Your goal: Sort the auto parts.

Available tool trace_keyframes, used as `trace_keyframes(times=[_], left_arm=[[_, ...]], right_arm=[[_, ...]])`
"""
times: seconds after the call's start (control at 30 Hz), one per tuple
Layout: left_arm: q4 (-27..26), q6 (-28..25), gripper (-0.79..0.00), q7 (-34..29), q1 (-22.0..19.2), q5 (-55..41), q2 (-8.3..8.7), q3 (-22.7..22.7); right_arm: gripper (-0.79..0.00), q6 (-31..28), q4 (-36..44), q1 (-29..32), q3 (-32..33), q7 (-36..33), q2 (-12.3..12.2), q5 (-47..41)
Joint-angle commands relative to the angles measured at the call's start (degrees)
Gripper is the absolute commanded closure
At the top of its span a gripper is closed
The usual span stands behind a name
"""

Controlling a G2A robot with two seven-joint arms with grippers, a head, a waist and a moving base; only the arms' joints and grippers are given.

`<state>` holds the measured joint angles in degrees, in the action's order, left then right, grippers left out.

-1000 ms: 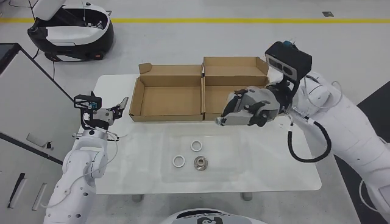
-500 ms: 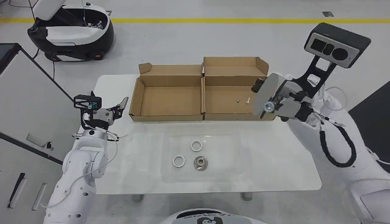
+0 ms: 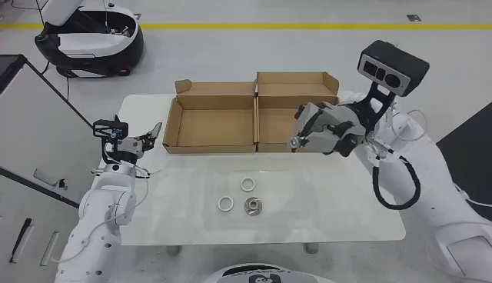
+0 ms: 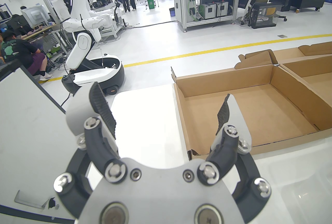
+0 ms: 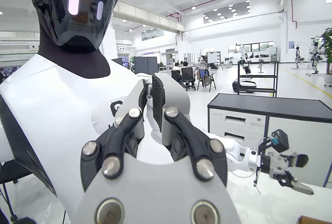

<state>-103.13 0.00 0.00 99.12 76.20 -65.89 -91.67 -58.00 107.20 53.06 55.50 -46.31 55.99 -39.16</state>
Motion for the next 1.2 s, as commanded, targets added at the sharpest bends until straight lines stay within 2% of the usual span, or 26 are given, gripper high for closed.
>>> trace_keyframes(times=[0.0,0.2,0.4,0.57,0.83,0.97,1.17], left_arm=[[0.00,0.00,-0.785,0.00,0.00,0.00,0.00,0.00],[0.00,0.00,-0.785,0.00,0.00,0.00,0.00,0.00],[0.00,0.00,-0.785,0.00,0.00,0.00,0.00,0.00],[0.00,0.00,-0.785,0.00,0.00,0.00,0.00,0.00],[0.00,0.00,-0.785,0.00,0.00,0.00,0.00,0.00],[0.00,0.00,-0.785,0.00,0.00,0.00,0.00,0.00],[0.00,0.00,-0.785,0.00,0.00,0.00,0.00,0.00]], right_arm=[[0.000,0.00,0.38,0.06,-0.01,0.00,-0.10,-1.19],[0.000,0.00,3.97,1.72,2.07,0.00,0.68,-9.66],[0.000,0.00,7.35,4.03,5.64,-0.01,2.90,-16.39],[0.000,0.00,6.60,4.47,5.99,-0.02,3.84,-11.16],[0.000,0.00,4.18,2.66,1.56,0.00,2.47,-2.21],[0.000,0.00,4.48,1.82,0.34,0.00,1.75,-2.96],[0.000,0.00,7.38,1.99,1.21,0.00,1.76,-10.01]])
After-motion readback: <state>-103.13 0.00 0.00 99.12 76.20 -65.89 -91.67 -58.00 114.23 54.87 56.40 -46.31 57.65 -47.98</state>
